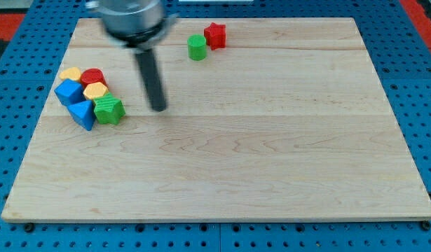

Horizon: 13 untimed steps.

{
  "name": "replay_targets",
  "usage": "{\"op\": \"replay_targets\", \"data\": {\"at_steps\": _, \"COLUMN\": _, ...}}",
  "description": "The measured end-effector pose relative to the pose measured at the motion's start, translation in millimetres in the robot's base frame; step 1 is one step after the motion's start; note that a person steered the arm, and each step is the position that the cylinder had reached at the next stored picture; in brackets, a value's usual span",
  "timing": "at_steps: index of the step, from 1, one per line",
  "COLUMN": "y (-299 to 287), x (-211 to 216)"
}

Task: Move the green circle towards the group of blocks

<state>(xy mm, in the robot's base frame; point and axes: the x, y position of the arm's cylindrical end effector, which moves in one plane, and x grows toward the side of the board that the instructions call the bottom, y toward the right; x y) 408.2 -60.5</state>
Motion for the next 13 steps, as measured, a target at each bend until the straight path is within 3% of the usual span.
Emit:
{"op": "replay_targets", "data": {"at_steps": 2, "y": 150.9, "x": -123.1}}
{"op": "replay_targets", "data": {"at_steps": 3, "y": 145.0, "x": -169.4}}
{"op": "replay_targets", "data": {"at_steps": 4, "y": 97.9, "x": -185.7}}
{"op": "replay_targets", "data": {"at_steps": 7, "y": -92.9, "x": -72.8}}
{"op": "replay_targets", "data": {"at_steps": 9, "y": -107.4, "x": -54.0}}
{"op": "replay_targets", "data": {"at_steps": 11, "y": -31.9, "x": -55.8}}
{"op": "replay_targets", "data": {"at_steps": 13, "y": -73.7, "x": -22.2}}
